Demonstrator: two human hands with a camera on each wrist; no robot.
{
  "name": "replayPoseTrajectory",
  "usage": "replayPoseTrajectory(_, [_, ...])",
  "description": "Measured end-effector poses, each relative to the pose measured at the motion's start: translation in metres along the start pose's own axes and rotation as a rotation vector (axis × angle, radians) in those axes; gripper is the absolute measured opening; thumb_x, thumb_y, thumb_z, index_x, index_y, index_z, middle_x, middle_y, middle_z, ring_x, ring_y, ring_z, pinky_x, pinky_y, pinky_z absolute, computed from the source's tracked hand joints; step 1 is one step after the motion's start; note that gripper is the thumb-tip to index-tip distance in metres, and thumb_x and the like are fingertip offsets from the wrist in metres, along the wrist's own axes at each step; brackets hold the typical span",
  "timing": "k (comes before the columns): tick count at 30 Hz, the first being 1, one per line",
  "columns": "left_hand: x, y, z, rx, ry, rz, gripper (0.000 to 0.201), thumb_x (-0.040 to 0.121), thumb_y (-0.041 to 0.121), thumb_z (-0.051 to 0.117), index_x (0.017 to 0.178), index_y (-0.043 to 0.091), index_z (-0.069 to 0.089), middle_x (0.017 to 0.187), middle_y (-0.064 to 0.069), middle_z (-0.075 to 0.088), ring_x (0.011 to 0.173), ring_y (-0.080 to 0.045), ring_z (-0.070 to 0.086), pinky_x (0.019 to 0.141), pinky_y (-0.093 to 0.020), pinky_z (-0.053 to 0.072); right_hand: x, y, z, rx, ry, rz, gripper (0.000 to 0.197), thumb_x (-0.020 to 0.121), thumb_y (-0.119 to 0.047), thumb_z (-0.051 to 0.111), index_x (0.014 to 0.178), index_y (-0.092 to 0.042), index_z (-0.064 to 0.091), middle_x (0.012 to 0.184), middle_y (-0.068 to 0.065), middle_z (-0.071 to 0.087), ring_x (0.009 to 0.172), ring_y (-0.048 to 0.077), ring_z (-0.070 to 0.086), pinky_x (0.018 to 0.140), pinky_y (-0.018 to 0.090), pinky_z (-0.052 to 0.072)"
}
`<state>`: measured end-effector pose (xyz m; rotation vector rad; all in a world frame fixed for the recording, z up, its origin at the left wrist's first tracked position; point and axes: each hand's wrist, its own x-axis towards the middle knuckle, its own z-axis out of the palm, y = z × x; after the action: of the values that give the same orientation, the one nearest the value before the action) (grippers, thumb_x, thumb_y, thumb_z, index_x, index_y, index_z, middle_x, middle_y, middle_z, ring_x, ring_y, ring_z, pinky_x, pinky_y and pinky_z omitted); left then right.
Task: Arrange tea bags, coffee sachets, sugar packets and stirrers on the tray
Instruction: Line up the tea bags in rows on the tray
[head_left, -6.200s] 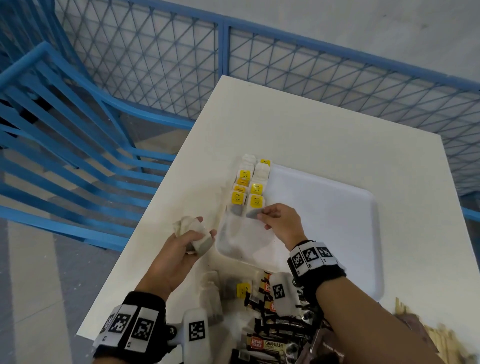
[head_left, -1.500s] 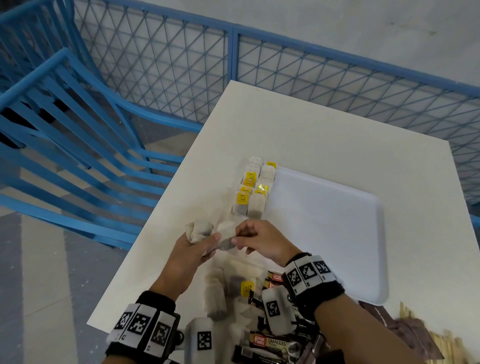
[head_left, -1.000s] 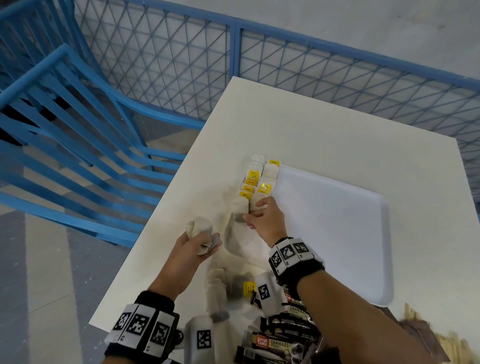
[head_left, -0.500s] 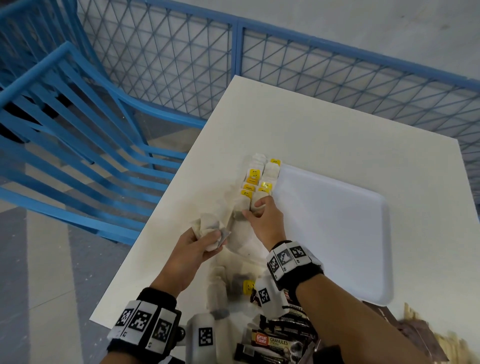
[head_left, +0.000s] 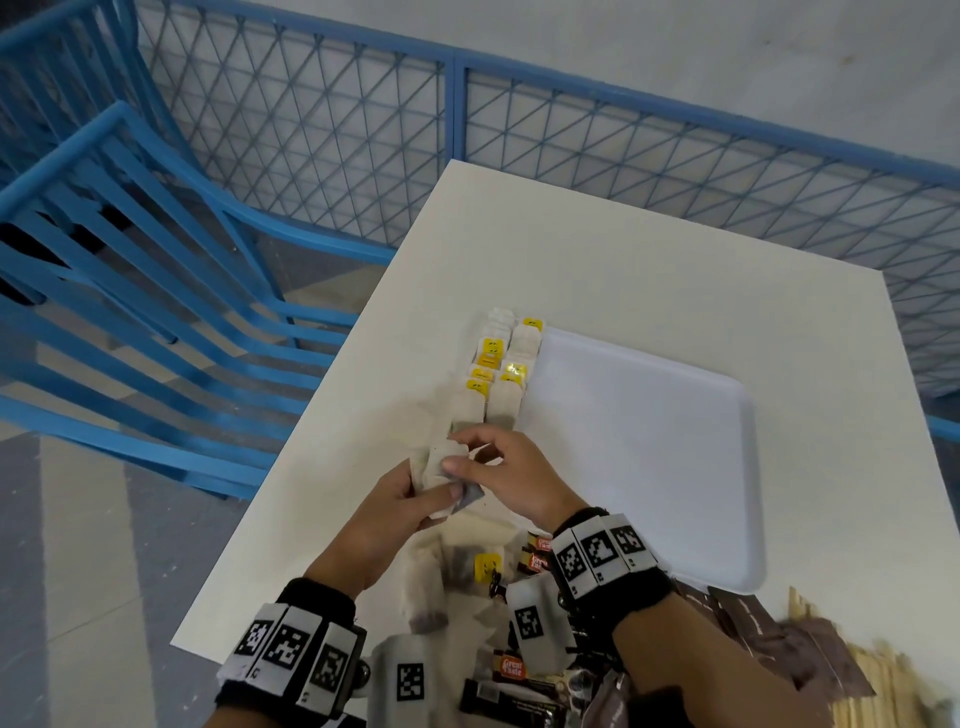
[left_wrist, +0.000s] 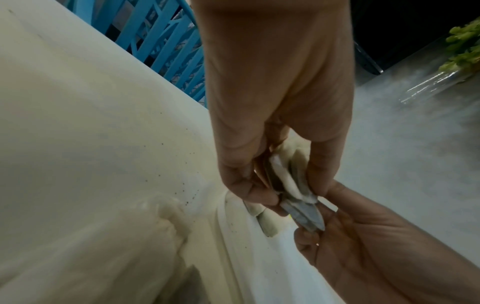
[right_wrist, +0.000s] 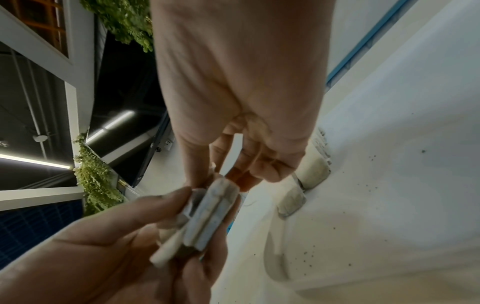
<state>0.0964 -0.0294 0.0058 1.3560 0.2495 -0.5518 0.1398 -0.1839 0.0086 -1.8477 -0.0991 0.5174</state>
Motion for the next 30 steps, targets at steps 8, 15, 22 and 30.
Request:
replayPoseTrajectory(8, [-0.005,0.005,0.007,-0.295,-0.022,-0.116,0.035,0.097,0.031,0.041,0.122,0.011,0.057,0.116,-0.015,0.066,0.106,-0.03,0.064,0.08,-0.034,0.057,-0.007,0.005,-0.005,0.129,0.098,-0.002,0.007,0.084,-0.015,0.067,0.085,-0.02,0.062,0.073,-0.011,0.061,0.062,-0.004,0.054,0.06,0.011,0.042])
replayPoseTrajectory(15, [0.0,0.003,0.006,-0.382,0.094,-0.084,0.022,0.096,0.01,0.046,0.115,0.004,0.055,0.092,-0.015,0.067,0.074,-0.022,0.07,0.069,-0.028,0.059,-0.011,0.0,-0.011,0.439,0.105,0.041,0.005,0.095,-0.009,0.049,0.092,-0.011,0.053,0.087,0.005,0.062,0.076,0.014,0.061,0.067,0.024,0.054])
replayPoseTrajectory(22, [0.003,0.001,0.003,-0.357,0.195,-0.05,0.017,0.096,0.006,0.046,0.108,0.008,0.056,0.094,-0.015,0.066,0.076,-0.022,0.069,0.069,-0.026,0.058,-0.016,0.0,-0.023,0.437,0.138,0.038,0.011,0.095,-0.008,0.048,0.099,-0.016,0.053,0.094,0.011,0.062,0.076,0.017,0.061,0.062,0.024,0.054])
replayPoseTrajectory(30, [0.003,0.001,0.009,-0.237,0.099,0.026,0.026,0.087,0.012,0.058,0.114,0.01,0.058,0.103,-0.01,0.069,0.09,-0.018,0.068,0.075,-0.025,0.056,-0.021,0.006,-0.01,0.258,0.058,0.017,0.028,0.082,-0.013,0.069,0.099,-0.025,0.05,0.082,0.013,0.061,0.07,0.018,0.062,0.058,0.022,0.052])
